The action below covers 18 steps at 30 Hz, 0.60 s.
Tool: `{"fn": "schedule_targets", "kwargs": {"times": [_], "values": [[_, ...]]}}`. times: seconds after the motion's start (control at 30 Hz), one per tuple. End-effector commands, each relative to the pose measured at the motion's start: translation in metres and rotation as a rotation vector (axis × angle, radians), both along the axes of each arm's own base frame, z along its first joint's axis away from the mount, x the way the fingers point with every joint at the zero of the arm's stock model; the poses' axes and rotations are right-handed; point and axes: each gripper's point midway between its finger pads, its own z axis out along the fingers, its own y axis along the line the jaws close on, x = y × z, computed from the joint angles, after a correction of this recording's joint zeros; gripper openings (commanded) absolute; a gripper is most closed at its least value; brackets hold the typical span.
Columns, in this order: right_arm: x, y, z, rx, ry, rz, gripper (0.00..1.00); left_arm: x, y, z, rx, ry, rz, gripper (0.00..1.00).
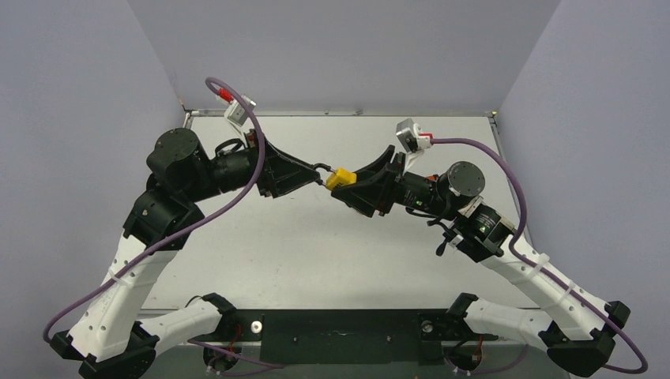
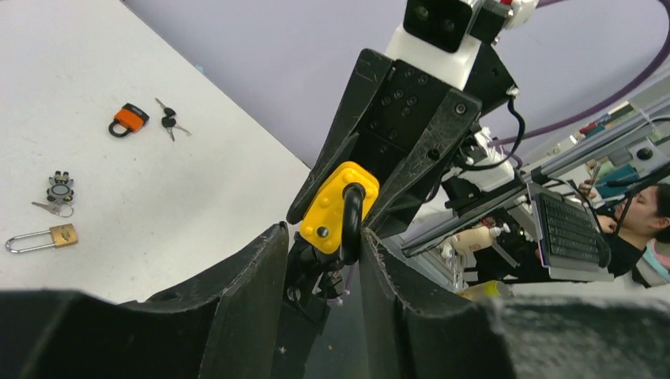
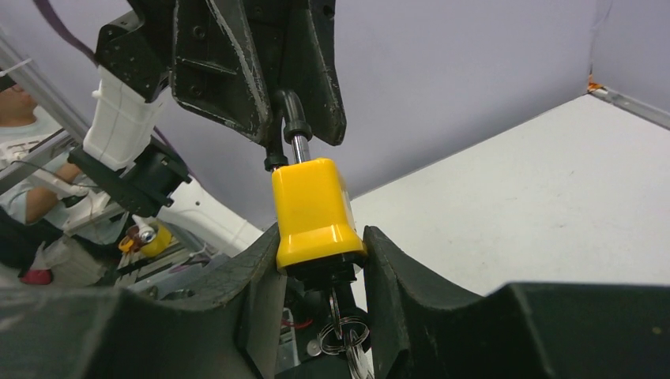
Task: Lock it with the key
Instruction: Lock the lock.
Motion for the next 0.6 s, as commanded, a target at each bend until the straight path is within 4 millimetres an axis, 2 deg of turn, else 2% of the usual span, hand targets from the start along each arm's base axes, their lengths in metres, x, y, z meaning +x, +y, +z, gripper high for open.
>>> {"fn": "schedule_targets", "kwargs": {"times": [0.0, 0.27, 0.47, 0.57], "values": [[-0.031, -0.013, 0.024, 0.067, -0.043, 0.129, 0.0, -0.02, 0.002, -0.01, 0.061, -0.077, -0.095, 0.37], [-0.039, -0.009, 0.001, -0.003, 0.005, 0.202, 0.0, -0.031, 0.002, -0.017, 0.09, -0.115, -0.159, 0.39], [-0.042, -0.008, -0.006, -0.027, 0.025, 0.236, 0.0, -0.034, 0.002, -0.023, 0.108, -0.127, -0.183, 0.39], [-0.042, -0.008, -0.007, -0.028, 0.033, 0.241, 0.0, -0.035, 0.002, -0.028, 0.122, -0.119, -0.199, 0.34]]}}
